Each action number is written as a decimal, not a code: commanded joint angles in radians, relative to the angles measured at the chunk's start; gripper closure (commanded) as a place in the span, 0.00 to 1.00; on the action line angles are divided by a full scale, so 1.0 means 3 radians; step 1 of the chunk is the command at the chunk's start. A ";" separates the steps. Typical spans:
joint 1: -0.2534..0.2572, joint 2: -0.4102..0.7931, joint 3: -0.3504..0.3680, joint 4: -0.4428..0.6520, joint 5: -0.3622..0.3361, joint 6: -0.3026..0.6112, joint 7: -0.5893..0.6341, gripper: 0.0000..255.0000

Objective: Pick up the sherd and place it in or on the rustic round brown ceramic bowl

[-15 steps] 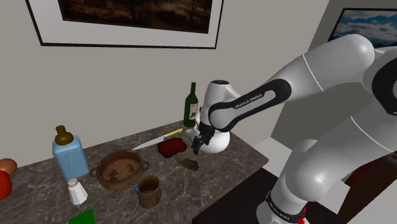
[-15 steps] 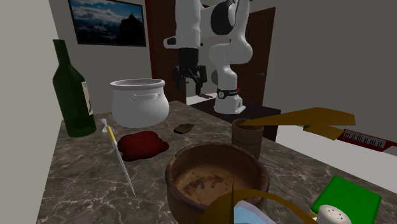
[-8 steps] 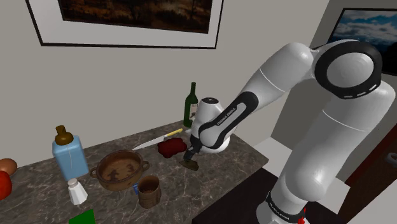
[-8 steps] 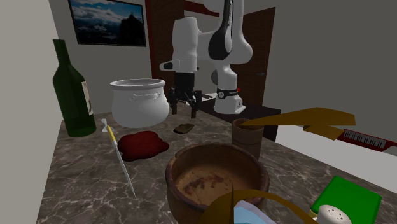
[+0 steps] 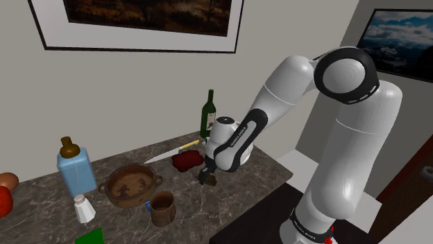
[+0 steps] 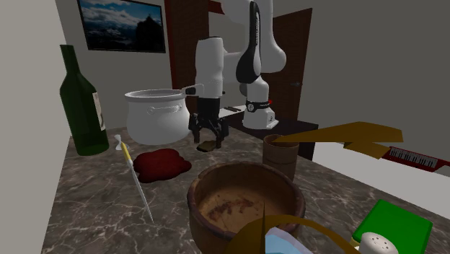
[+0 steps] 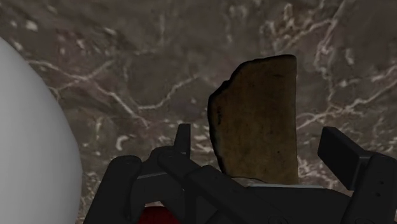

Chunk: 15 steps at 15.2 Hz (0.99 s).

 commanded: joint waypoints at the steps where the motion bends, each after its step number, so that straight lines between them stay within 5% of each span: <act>1: 0.0001 0.0048 -0.0006 0.0014 -0.0011 0.0035 0.0004 0.00; 7: 0.0001 0.0047 -0.0006 0.0014 -0.0011 0.0035 0.0004 0.00; 8: 0.0001 0.0047 -0.0006 0.0014 -0.0011 0.0035 0.0004 1.00; 15: 0.0002 0.0049 -0.0006 0.0016 -0.0012 0.0035 0.0005 1.00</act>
